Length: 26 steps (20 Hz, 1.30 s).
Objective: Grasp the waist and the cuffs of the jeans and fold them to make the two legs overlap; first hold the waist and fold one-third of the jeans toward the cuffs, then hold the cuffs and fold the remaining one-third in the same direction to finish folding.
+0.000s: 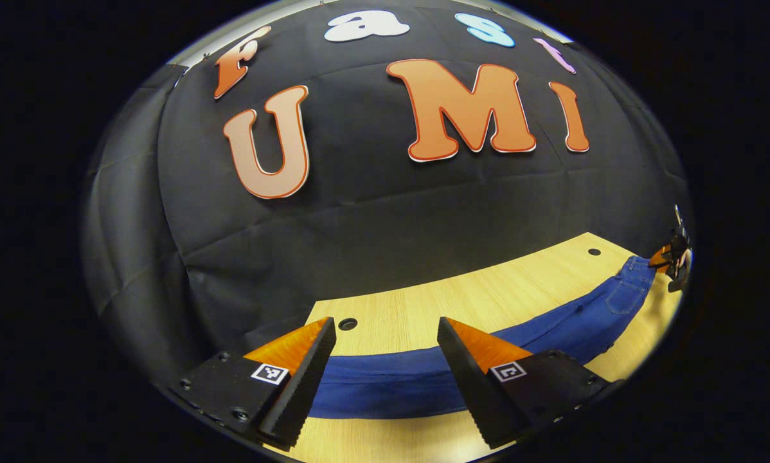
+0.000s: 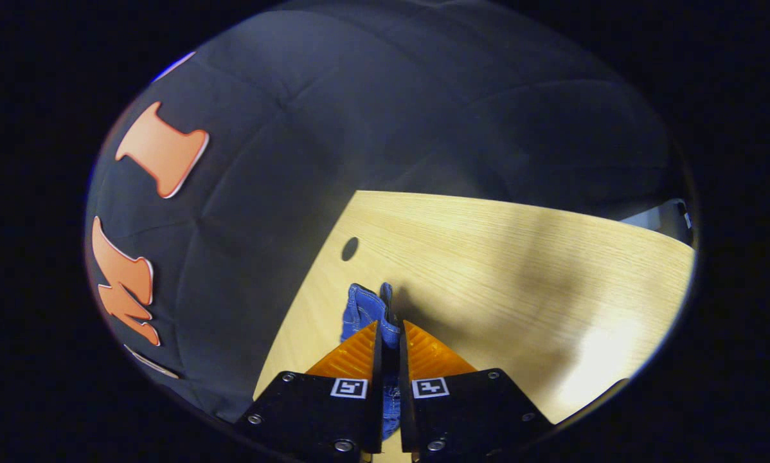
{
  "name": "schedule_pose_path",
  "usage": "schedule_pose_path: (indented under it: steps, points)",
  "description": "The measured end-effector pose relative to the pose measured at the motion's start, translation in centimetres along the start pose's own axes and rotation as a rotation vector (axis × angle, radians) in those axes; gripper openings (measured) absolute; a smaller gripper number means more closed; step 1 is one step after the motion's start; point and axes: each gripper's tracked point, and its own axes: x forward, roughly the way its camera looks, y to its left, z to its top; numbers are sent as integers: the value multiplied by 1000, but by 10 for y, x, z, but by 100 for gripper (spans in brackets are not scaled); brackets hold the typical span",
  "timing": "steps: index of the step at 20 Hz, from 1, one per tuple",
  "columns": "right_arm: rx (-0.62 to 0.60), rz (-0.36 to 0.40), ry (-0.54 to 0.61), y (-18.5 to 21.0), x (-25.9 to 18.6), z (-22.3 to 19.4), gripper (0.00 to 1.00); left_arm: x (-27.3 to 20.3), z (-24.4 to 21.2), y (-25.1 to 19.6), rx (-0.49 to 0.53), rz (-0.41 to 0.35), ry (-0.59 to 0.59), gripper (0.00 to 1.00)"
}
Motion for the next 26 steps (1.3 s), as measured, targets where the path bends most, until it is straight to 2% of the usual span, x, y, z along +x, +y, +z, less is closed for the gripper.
schedule_pose_path:
  steps: [1,5,9,13,17,21,26]
  points:
    - [-5,24,-7,14,-4,-1,11,-1,-1,4,-11,-9,-3,98]
    - [-91,111,-32,92,-30,-16,11,1,-4,35,-44,-26,-6,100]
    - [-197,186,-33,163,-64,-51,11,5,4,78,-51,-32,-42,98]
    - [-336,237,-25,248,-79,-115,11,8,5,124,-60,-44,-62,98]
    - [-447,278,9,303,-81,-184,11,8,-3,161,-51,-50,-67,98]
    - [-504,301,78,328,-66,-256,11,7,-6,193,-77,-37,-80,98]
    - [-633,248,195,308,-39,-345,11,0,-23,218,-101,-20,-68,98]
